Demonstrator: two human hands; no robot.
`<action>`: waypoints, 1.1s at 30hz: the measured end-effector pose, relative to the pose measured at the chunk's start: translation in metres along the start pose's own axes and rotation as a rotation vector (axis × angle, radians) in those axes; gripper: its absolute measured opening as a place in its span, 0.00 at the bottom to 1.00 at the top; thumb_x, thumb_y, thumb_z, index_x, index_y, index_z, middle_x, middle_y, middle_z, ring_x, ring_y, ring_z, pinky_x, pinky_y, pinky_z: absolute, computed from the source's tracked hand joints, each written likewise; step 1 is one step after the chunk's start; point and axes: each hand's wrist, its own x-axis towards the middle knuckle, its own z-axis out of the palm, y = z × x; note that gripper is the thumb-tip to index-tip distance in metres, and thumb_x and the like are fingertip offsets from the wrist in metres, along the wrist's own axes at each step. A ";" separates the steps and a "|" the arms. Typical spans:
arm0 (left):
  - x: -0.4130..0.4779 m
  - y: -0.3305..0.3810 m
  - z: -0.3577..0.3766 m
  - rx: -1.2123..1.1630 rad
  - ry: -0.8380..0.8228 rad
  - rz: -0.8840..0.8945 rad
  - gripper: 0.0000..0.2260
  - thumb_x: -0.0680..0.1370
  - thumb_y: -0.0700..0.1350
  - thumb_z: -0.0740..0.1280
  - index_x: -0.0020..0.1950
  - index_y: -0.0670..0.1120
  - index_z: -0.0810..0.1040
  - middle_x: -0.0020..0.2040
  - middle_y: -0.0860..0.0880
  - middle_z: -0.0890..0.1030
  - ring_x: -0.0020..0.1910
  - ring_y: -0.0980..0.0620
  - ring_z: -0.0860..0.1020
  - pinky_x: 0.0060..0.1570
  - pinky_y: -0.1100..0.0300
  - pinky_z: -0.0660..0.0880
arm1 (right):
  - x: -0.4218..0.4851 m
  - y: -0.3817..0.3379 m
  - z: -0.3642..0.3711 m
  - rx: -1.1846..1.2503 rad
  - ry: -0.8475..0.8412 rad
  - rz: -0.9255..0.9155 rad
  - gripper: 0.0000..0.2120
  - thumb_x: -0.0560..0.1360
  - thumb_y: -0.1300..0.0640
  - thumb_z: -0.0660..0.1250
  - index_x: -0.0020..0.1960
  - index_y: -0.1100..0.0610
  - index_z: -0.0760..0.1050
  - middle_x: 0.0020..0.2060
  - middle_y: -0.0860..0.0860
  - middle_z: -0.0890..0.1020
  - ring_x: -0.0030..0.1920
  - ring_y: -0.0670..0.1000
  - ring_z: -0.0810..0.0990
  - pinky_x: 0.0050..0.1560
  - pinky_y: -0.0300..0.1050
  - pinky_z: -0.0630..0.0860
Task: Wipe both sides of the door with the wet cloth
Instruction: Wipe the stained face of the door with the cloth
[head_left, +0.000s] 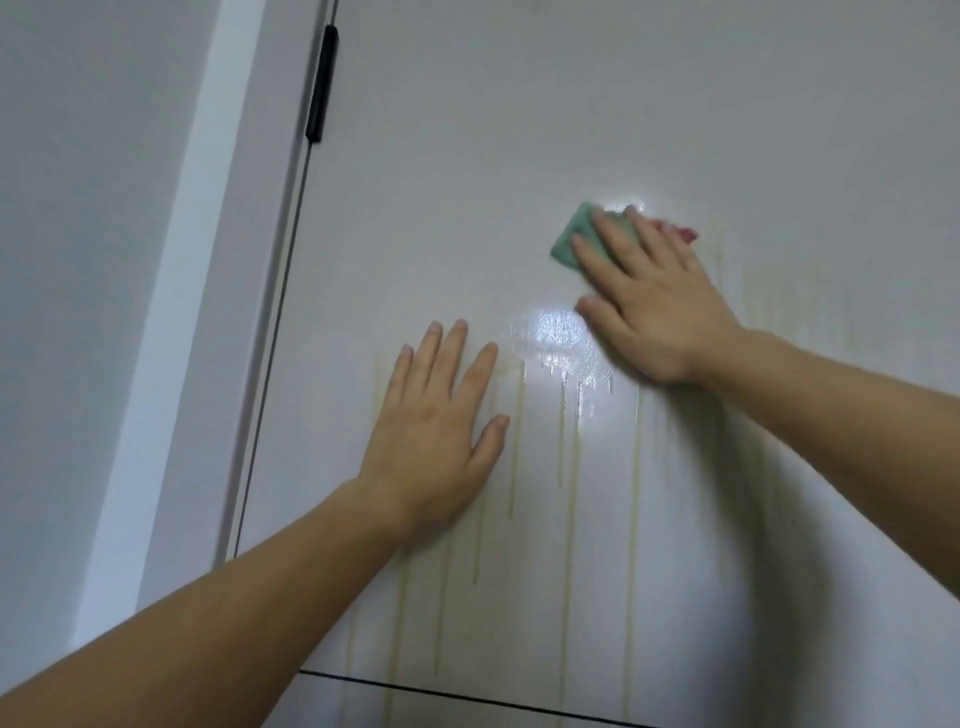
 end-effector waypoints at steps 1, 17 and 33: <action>-0.001 0.000 0.002 0.010 0.001 -0.007 0.30 0.82 0.58 0.52 0.82 0.46 0.60 0.83 0.41 0.56 0.83 0.40 0.51 0.81 0.43 0.48 | 0.007 0.006 -0.003 0.027 0.004 0.087 0.32 0.82 0.37 0.42 0.83 0.47 0.46 0.83 0.50 0.46 0.82 0.56 0.42 0.79 0.53 0.36; 0.001 0.004 0.006 0.060 0.018 -0.040 0.31 0.81 0.60 0.54 0.80 0.45 0.64 0.82 0.40 0.58 0.82 0.38 0.54 0.79 0.41 0.51 | -0.063 -0.009 0.013 0.035 -0.039 -0.073 0.32 0.84 0.38 0.47 0.84 0.49 0.46 0.83 0.50 0.44 0.82 0.57 0.38 0.80 0.56 0.35; 0.025 0.090 0.018 0.070 0.046 0.062 0.31 0.82 0.59 0.53 0.82 0.46 0.61 0.83 0.40 0.57 0.82 0.38 0.52 0.80 0.37 0.48 | -0.061 0.091 -0.005 0.037 -0.026 0.170 0.33 0.81 0.37 0.42 0.83 0.46 0.45 0.83 0.49 0.44 0.82 0.56 0.40 0.80 0.55 0.37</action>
